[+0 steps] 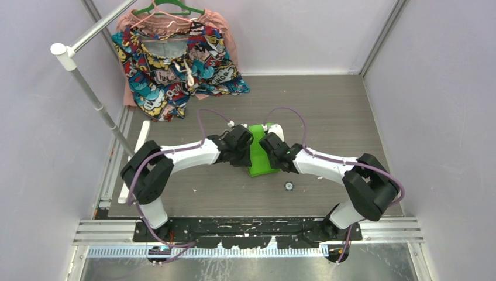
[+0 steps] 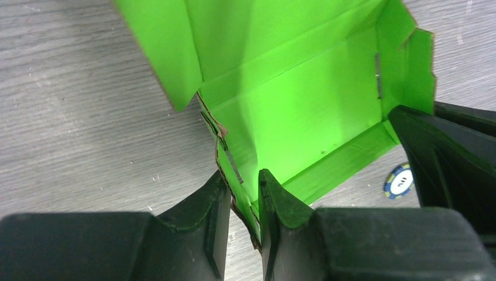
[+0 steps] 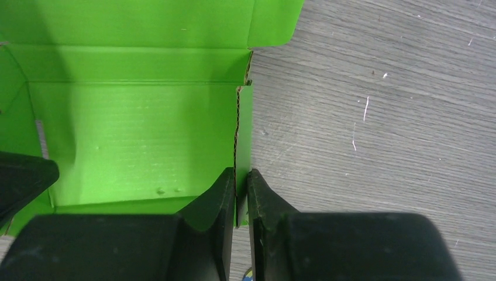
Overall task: Fold the paper box
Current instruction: Fold the paper box at the center of the board.
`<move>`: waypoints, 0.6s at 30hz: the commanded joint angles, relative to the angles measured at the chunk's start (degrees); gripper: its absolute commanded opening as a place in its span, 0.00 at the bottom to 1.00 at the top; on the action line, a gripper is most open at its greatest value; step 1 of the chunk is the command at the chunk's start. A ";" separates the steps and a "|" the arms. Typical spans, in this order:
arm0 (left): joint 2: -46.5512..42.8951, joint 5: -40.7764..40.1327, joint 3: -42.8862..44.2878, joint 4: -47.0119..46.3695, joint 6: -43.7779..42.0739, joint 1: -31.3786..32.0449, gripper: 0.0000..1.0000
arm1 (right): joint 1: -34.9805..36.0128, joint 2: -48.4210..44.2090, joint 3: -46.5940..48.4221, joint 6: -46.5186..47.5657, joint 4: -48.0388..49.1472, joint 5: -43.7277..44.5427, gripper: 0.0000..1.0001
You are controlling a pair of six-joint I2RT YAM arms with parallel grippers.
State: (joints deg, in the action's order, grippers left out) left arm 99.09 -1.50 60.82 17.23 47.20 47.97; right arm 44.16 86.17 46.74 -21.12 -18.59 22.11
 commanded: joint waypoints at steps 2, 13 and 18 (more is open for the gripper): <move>3.69 1.97 7.33 4.05 -3.60 1.51 0.24 | 1.43 -0.19 3.34 -0.26 3.49 -1.48 0.19; 10.39 -0.89 14.53 11.27 -7.52 1.62 0.20 | 0.83 -4.56 4.56 0.32 1.52 -0.15 0.44; 10.99 -1.12 15.18 12.06 -8.06 1.61 0.19 | -1.96 -5.92 5.15 -0.09 0.96 -3.79 0.45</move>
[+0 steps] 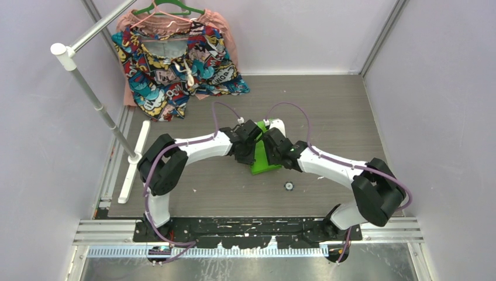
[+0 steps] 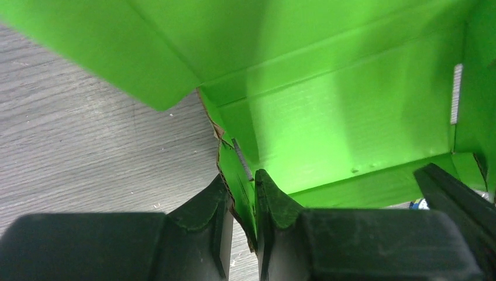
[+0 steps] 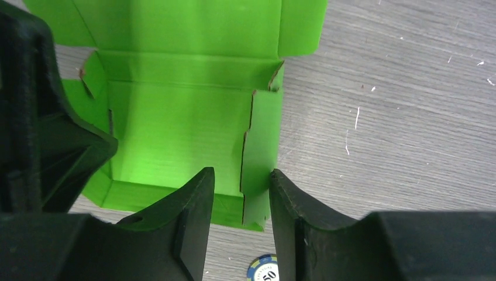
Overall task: Fold the paper box
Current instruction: Fold the paper box at the center of the board.
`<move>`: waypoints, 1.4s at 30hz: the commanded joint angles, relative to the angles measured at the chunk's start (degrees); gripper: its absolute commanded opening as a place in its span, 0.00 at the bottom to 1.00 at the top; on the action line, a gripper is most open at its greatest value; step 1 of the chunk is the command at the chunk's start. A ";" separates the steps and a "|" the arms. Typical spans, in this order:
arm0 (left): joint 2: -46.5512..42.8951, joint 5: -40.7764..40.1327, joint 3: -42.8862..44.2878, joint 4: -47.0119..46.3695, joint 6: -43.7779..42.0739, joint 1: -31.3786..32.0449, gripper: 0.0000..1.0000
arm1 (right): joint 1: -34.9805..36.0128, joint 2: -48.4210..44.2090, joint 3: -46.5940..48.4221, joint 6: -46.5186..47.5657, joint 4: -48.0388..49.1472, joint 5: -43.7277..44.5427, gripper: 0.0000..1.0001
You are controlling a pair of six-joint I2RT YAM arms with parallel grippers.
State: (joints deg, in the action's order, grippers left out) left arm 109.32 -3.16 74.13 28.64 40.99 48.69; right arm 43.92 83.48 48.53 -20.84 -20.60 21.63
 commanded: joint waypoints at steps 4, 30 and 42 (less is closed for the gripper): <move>0.98 0.22 2.53 1.24 -2.43 0.95 0.18 | -5.15 -3.38 2.48 -1.30 4.21 -8.66 0.44; 1.11 -7.55 0.75 3.58 -1.40 -0.87 0.15 | -14.83 -25.08 4.60 -9.11 -16.89 -9.04 1.00; -5.38 -8.88 -10.39 1.23 -1.70 -7.90 0.15 | -19.13 -24.00 -11.46 -19.56 -2.27 -18.62 0.72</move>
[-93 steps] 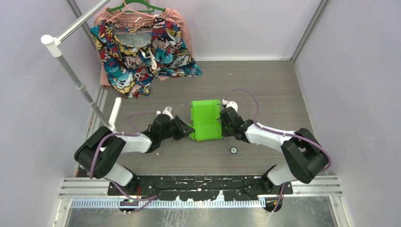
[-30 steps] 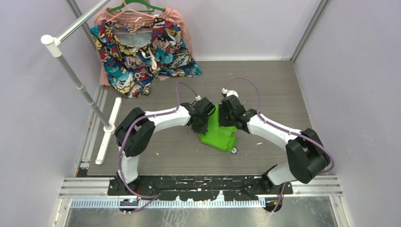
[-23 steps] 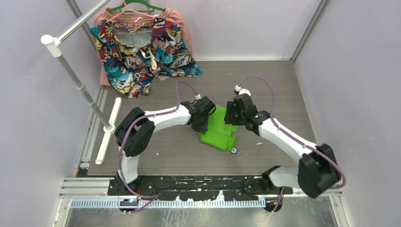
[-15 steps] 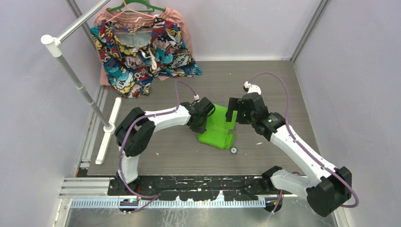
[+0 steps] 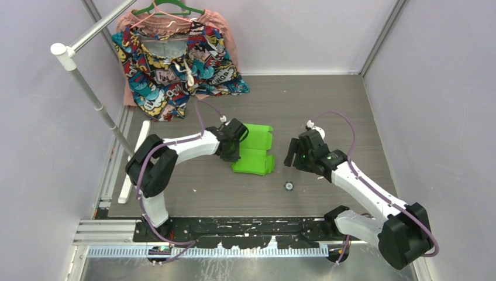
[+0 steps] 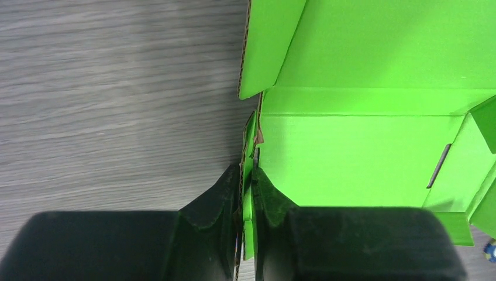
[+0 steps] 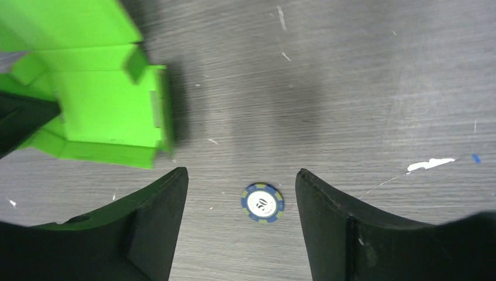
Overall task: Fold the paper box
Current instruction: Fold the paper box at the center of the board.
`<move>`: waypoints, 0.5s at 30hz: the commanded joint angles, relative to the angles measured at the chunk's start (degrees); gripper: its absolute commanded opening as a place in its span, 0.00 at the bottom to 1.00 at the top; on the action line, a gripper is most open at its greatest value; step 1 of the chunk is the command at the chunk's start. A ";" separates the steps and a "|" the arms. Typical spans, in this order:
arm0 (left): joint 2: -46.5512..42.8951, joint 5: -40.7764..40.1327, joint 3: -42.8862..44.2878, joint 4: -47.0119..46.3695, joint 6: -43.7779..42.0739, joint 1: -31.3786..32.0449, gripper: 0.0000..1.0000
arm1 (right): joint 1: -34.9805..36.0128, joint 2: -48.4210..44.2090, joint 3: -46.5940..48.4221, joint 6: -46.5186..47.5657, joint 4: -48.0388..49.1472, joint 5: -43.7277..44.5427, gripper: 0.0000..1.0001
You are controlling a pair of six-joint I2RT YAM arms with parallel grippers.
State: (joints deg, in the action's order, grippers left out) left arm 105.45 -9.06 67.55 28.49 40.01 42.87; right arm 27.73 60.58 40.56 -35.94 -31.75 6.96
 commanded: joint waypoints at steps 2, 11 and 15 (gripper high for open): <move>-2.20 -2.98 -4.67 1.04 -0.72 -2.49 0.15 | -4.12 -0.40 -4.92 -5.58 11.55 -5.99 0.65; -1.31 -2.13 -5.16 0.34 -0.23 -2.58 0.14 | -4.35 15.43 -2.00 -9.44 19.11 -15.62 0.59; -1.18 -1.78 -5.10 -0.04 -0.20 -2.57 0.14 | -4.35 18.51 -0.97 -9.95 19.06 -16.56 0.59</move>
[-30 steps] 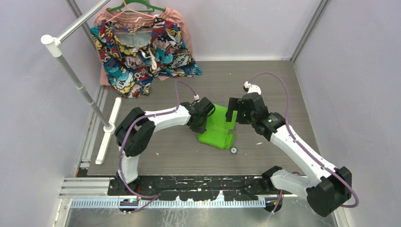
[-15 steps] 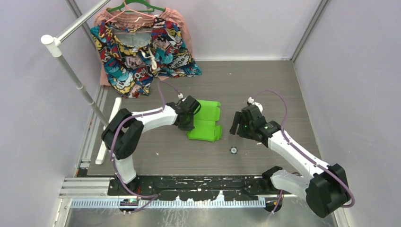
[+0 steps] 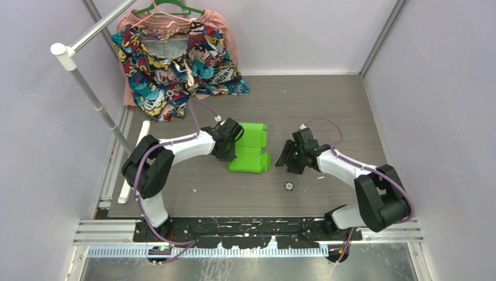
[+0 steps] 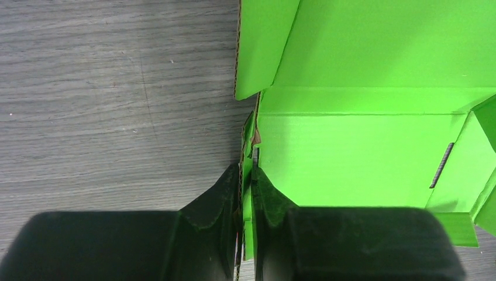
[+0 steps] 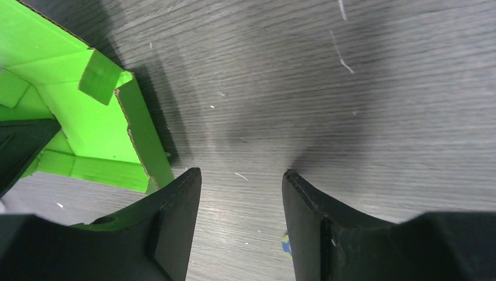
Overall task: Fold the paper box
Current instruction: Fold the paper box at the center of the board.
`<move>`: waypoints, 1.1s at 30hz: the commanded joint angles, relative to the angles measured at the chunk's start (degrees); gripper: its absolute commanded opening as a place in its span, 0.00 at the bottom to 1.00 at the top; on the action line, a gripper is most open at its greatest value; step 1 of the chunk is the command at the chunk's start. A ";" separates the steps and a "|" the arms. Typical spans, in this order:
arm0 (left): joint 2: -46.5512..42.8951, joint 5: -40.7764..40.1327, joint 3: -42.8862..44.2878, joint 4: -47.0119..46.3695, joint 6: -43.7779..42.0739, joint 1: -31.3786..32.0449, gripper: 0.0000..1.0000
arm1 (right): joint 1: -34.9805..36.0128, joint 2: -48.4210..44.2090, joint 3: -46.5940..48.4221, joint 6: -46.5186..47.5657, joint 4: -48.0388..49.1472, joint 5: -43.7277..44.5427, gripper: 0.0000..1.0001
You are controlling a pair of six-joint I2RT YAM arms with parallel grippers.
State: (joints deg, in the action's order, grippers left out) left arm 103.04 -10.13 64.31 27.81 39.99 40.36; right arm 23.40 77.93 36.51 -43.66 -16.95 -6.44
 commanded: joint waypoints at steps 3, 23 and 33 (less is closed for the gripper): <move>1.84 -0.14 -1.65 0.36 -0.10 -0.09 0.14 | -0.10 2.29 1.70 -3.97 7.16 -4.75 0.59; 3.61 1.81 -1.19 -0.99 -0.26 0.03 0.14 | 3.10 9.55 -0.67 -11.71 23.45 -8.86 0.56; 4.36 2.39 -0.47 -1.11 -0.70 0.08 0.14 | 4.11 9.71 2.40 -9.93 19.74 -6.72 0.56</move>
State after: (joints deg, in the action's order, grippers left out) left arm 103.57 -9.39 64.75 27.73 39.77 40.36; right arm 26.81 87.53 35.92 -54.52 4.03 -14.20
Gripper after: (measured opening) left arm 0.141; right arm 0.564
